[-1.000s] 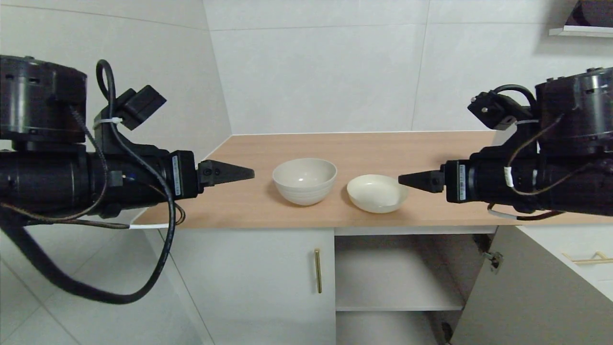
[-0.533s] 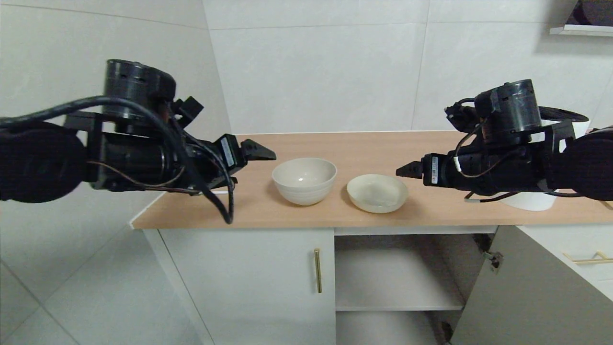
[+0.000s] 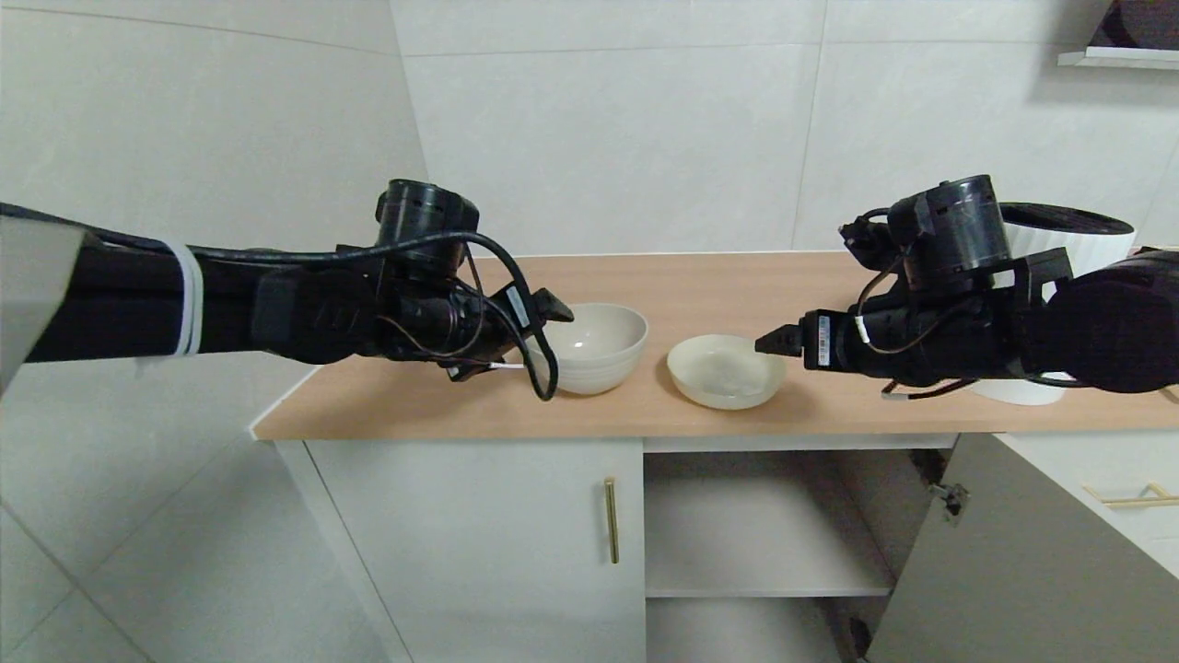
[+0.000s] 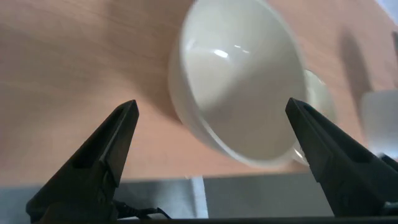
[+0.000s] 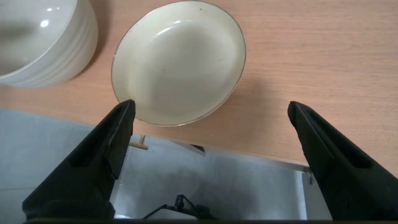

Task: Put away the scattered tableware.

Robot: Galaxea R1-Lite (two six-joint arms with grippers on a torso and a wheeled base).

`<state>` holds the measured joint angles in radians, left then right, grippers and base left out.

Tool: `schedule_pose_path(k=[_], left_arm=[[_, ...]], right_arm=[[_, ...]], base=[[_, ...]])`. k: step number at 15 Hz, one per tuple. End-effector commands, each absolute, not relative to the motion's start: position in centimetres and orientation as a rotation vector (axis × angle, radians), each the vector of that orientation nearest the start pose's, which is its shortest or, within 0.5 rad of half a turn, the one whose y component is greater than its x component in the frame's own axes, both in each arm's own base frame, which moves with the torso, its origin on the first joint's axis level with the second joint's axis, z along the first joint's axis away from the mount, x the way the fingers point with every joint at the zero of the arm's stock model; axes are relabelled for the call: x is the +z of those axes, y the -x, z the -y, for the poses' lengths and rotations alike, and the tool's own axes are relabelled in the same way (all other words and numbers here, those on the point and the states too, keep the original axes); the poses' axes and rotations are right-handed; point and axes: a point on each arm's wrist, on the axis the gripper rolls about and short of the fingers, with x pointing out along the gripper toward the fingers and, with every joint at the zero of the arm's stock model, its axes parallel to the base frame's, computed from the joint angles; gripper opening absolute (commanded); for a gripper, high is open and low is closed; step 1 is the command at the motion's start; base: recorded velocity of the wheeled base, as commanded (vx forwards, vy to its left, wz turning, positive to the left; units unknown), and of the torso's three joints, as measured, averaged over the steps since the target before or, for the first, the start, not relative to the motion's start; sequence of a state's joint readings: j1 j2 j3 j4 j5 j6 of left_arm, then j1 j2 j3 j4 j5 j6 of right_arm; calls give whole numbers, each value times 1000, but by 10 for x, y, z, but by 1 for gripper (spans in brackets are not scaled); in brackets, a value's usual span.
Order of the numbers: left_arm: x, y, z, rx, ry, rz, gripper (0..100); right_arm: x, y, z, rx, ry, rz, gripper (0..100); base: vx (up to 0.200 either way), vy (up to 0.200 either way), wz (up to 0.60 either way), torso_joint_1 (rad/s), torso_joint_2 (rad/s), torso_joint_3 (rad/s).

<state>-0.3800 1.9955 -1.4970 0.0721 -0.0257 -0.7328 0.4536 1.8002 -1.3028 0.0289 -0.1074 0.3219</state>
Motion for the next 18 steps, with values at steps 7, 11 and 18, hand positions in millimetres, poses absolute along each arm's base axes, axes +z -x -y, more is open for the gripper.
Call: schedule_pose_path(k=[7,11,18], left_arm=[[182,-386,147,-136,598,-711,0],[190,-383,146,-142,604,-692,0],[201,-377,143,-144,622,-671,0]], right_arm=[[225,-311,-149,254,-167,-552,100],[225,-312,-149,254,-166,-551,100],[212,-326,-155,185,-151,-567,100]], base=[[0,0,0,0,0,0],[0,0,0,0,0,0],[0,0,0,0,0,0]])
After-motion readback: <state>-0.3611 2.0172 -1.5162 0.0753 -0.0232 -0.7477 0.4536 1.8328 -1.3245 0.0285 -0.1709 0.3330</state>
